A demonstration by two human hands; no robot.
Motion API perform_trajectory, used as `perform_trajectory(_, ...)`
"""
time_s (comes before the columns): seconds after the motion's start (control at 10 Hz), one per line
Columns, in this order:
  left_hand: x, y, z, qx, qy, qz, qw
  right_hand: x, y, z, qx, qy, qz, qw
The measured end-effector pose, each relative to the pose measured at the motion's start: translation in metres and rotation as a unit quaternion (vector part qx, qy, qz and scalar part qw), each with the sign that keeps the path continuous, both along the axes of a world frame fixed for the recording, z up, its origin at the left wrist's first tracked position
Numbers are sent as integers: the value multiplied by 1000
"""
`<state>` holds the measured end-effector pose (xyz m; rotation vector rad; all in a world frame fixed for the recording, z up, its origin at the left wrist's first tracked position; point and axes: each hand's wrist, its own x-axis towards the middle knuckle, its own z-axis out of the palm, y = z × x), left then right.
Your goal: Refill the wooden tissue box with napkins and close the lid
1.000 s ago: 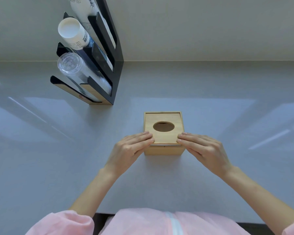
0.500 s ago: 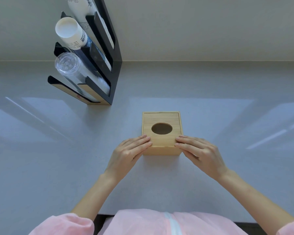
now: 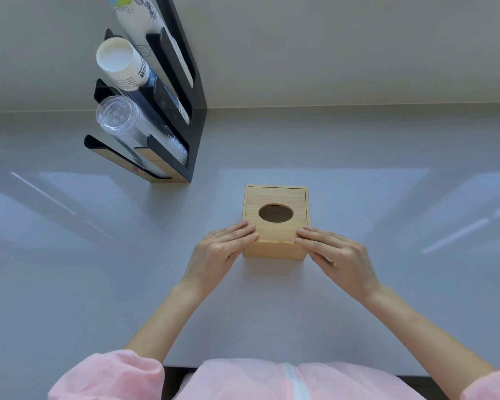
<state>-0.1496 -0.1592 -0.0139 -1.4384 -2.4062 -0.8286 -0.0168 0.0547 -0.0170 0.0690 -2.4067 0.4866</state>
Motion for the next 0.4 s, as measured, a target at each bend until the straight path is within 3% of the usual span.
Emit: perform_trajectory(0.4, -1, 14, 22, -10, 8, 21, 1000, -14, 4, 24, 53, -90, 3, 995)
